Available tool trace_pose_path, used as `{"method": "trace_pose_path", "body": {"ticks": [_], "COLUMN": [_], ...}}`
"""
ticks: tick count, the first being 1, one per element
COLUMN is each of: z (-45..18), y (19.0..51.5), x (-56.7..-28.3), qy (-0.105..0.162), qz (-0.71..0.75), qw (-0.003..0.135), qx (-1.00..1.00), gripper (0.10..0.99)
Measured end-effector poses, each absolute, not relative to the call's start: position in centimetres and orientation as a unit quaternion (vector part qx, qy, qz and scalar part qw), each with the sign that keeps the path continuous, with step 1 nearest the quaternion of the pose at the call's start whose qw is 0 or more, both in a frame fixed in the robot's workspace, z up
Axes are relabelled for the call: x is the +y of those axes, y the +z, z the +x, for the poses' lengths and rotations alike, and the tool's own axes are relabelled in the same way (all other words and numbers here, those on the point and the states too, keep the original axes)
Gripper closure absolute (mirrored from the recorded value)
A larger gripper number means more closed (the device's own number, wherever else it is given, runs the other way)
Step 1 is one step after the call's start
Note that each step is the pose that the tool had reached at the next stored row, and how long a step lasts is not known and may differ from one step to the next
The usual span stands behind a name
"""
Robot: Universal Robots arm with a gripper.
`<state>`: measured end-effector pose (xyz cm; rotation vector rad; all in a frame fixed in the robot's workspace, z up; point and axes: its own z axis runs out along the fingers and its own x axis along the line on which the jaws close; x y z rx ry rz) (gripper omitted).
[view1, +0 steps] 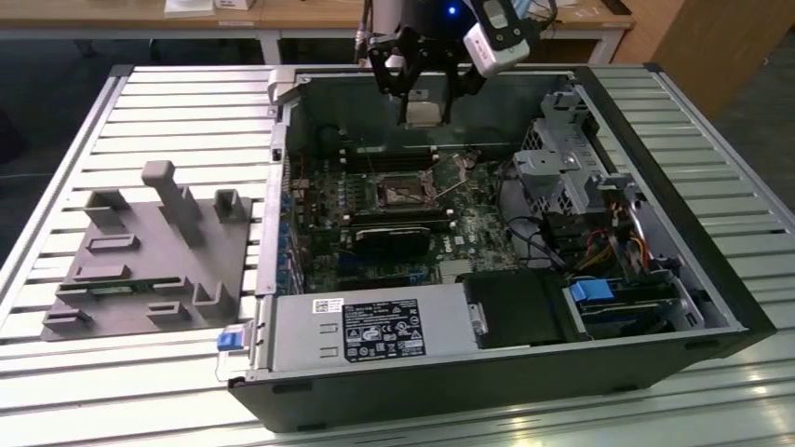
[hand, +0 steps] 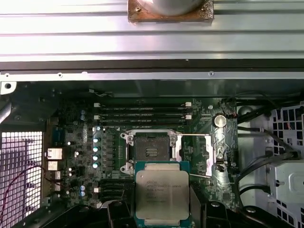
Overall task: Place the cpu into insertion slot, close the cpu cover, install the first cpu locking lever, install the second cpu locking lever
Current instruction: 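Place the cpu into insertion slot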
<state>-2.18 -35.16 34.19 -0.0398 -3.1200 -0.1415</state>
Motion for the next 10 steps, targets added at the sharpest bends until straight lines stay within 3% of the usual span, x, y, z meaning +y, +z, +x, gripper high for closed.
{"method": "trace_pose_path", "body": {"ticks": [10], "z": [-2.2], "y": [32.4], "x": [-35.2], "qy": [-0.045], "qz": [-0.013], "qw": [0.009], "qx": [-0.999], "gripper": [0.545]}}
